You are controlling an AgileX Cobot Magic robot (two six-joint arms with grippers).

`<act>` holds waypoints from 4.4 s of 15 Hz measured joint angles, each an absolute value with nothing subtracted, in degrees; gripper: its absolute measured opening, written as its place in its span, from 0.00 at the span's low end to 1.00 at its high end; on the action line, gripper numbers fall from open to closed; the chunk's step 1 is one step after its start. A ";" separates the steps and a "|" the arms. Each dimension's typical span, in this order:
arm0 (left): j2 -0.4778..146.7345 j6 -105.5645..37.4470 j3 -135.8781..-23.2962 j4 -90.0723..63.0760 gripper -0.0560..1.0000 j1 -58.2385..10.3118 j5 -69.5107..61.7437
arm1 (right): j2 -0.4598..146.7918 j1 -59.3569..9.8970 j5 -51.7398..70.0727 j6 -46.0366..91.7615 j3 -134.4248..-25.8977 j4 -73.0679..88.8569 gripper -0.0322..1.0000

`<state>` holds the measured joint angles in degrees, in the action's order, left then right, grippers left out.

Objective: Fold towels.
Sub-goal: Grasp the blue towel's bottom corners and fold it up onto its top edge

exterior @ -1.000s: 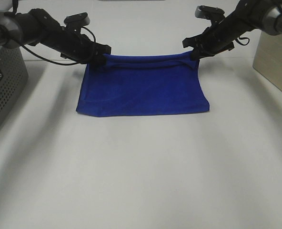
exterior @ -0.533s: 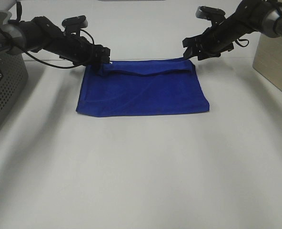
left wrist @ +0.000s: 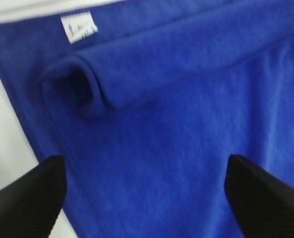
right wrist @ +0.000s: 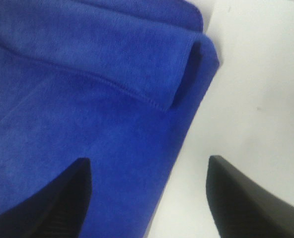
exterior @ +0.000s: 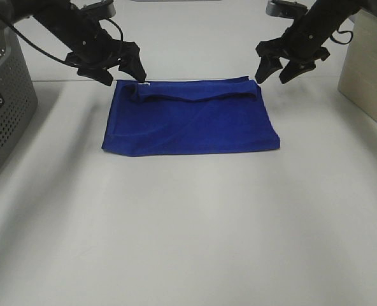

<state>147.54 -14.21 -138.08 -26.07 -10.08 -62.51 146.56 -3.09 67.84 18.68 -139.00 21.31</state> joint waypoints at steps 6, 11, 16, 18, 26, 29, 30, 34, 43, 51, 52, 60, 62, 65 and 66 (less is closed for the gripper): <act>146.79 -11.40 -137.80 -22.17 0.81 -9.68 -69.33 | 139.40 -2.41 69.33 11.34 -130.98 12.72 0.64; 144.79 -10.43 -126.62 -24.69 0.81 -7.10 -69.33 | 130.12 7.96 69.84 20.68 -108.17 28.65 0.64; 137.57 -11.00 -113.10 -26.47 0.81 -7.05 -68.98 | 130.12 8.94 69.67 26.59 -105.25 36.55 0.64; 134.59 -10.94 -105.54 -27.44 0.81 -6.53 -64.23 | 130.46 8.94 69.67 26.70 -105.25 37.47 0.64; 138.08 -21.20 -102.96 -39.36 0.80 -4.76 -55.63 | 139.52 8.88 67.90 28.36 -105.25 42.17 0.64; 138.14 -20.80 -102.96 -38.90 0.80 -4.76 -55.58 | 141.52 8.88 66.86 29.28 -105.25 44.40 0.64; 138.31 -20.45 -103.08 -38.67 0.80 -4.76 -55.52 | 141.75 8.88 66.81 29.28 -105.25 44.98 0.64; 139.29 -19.71 -103.65 -39.13 0.79 -5.33 -55.81 | 142.09 8.88 66.75 29.28 -105.37 45.38 0.64; 143.12 -15.64 -105.25 -41.60 0.22 -10.60 -56.84 | 146.39 -0.40 66.23 25.21 -109.32 45.95 0.29; 139.17 -18.85 -100.44 -37.64 0.07 -10.89 -57.52 | 144.73 -0.46 70.02 24.18 -108.40 39.94 0.03; 136.99 -19.42 -96.83 -36.04 0.07 -11.00 -56.89 | 143.35 -0.52 69.96 23.72 -106.63 38.50 0.03; 124.33 -20.17 -84.05 -31.51 0.07 -11.06 -53.69 | 130.12 -0.63 69.73 21.66 -91.56 34.49 0.03; 124.68 -20.17 -86.75 -31.23 0.07 -11.06 -50.82 | 130.92 -1.26 67.72 21.66 -96.60 34.55 0.03; 128.86 -20.17 -96.09 -31.05 0.07 -11.06 -49.45 | 135.73 -1.72 65.95 21.66 -108.69 34.26 0.03; 131.15 -20.17 -99.87 -31.05 0.07 -11.00 -49.45 | 137.40 -1.72 65.43 21.54 -112.59 33.86 0.03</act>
